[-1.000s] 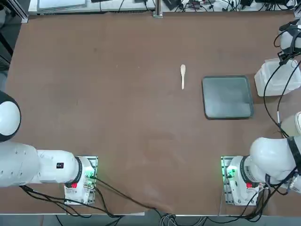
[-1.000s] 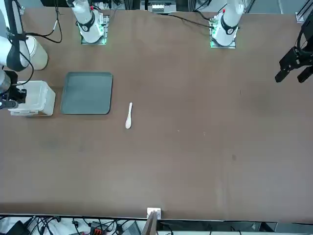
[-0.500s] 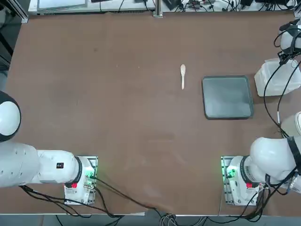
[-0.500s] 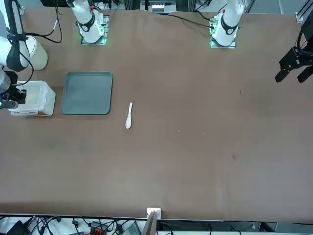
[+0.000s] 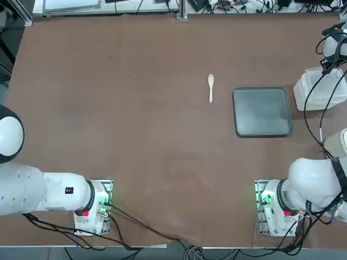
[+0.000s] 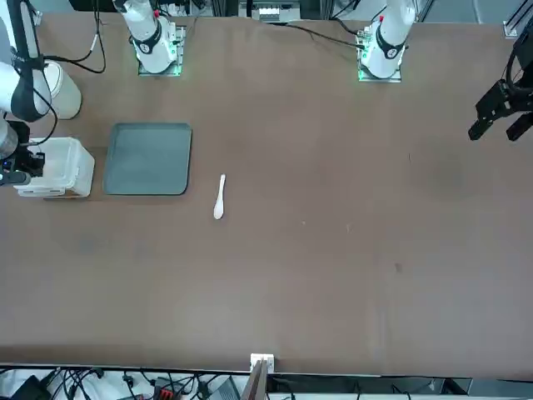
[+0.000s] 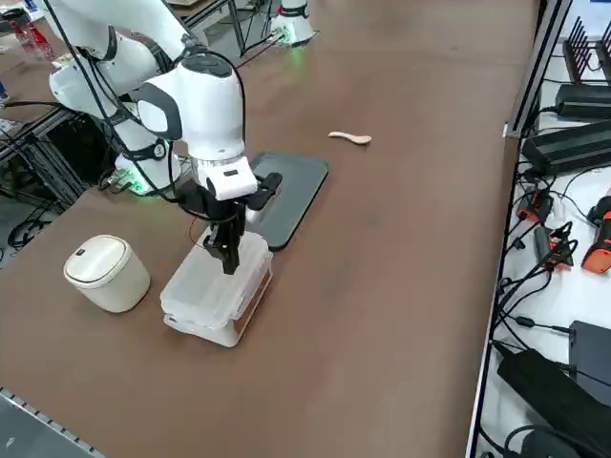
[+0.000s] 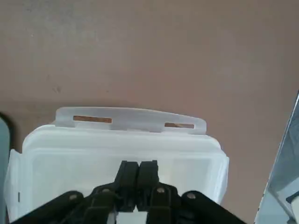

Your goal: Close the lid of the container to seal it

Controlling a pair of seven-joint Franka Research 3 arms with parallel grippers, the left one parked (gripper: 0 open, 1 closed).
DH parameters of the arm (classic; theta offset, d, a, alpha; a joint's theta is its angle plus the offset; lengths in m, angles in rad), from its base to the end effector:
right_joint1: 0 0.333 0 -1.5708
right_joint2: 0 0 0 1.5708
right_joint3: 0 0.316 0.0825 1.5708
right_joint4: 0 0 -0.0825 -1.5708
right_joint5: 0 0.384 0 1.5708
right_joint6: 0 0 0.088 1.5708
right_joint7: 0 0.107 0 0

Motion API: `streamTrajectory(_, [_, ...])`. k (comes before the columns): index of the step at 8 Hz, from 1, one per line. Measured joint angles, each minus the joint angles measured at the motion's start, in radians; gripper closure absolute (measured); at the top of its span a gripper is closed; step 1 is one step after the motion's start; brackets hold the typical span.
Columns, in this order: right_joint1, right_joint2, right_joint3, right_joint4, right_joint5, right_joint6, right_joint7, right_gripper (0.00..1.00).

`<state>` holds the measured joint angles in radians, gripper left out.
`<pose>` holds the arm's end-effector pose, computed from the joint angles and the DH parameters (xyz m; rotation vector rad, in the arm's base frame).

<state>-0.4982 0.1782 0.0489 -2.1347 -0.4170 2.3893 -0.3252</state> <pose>0.5139 -0.2522 0.3313 2.8363 0.2421 -0.0539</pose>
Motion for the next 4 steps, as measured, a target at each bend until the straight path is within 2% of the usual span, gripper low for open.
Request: streamTrajectory(4, [0.0, -0.001, 0.006, 0.002, 0.0, -0.006, 0.0, 0.99])
